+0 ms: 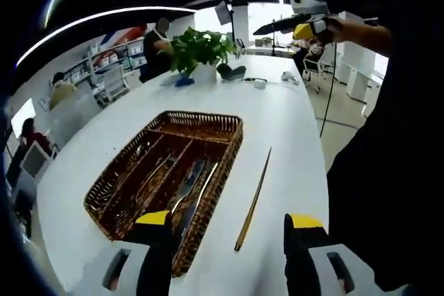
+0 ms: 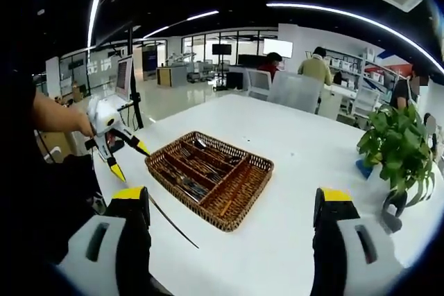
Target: Arrange the knives, forks, and spoons in their matching storage slots by inserting each utensil handle-first until every utensil is classified and aligned in the correct compartment
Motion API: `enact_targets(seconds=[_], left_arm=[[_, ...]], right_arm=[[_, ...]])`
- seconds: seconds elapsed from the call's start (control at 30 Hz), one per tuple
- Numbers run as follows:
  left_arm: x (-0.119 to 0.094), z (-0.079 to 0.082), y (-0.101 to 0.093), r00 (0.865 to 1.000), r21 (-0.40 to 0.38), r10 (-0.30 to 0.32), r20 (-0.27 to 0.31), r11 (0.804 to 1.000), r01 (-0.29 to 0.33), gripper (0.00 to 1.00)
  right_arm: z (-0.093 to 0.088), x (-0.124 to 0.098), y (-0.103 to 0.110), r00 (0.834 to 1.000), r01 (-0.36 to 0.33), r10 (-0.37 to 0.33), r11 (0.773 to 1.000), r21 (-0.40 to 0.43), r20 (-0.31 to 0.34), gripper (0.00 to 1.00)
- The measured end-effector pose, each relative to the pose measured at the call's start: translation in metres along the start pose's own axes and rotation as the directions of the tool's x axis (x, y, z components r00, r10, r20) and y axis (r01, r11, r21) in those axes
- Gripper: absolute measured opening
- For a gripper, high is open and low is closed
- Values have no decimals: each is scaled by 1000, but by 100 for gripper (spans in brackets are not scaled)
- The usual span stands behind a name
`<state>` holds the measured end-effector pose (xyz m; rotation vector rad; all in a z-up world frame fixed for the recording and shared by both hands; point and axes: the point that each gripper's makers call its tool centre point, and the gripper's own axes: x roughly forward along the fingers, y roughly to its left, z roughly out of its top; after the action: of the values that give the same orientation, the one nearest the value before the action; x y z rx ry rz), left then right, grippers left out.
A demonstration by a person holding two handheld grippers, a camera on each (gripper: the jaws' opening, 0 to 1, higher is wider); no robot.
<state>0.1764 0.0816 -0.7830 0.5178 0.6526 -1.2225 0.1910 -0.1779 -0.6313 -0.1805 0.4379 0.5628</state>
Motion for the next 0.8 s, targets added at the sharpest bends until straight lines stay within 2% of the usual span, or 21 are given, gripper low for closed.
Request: enact_targets(seconds=[0.07,0.13,0.2,0.5,0.6,0.8], left_arm=[[10,-3,-3,1000,15,-27,-11,1000,27,51],[22,-12,-5,997,59,-42,-62,997,46,51],[33,-16,-11,994,32,-80,-74,996,83,49],[65,-25,-11,987,45,-107,-120,993,113,39],[72,-21,-13,986,48,-117,-115,991,123,36],[87,-18,-21,978,79,-152,-146,983,165,23]], right_arm=[[-1,-2,-1,1000,3,-3,1000,-2,-3,99],[-4,-3,-2,1000,5,-4,1000,5,-7,99],[-6,-3,-4,1000,8,-8,1000,11,-11,99],[-12,-4,-6,1000,13,-13,1000,23,-19,99],[-13,-4,-6,1000,12,-11,1000,27,-21,99],[-15,-1,-8,1000,11,-10,999,35,-23,99]])
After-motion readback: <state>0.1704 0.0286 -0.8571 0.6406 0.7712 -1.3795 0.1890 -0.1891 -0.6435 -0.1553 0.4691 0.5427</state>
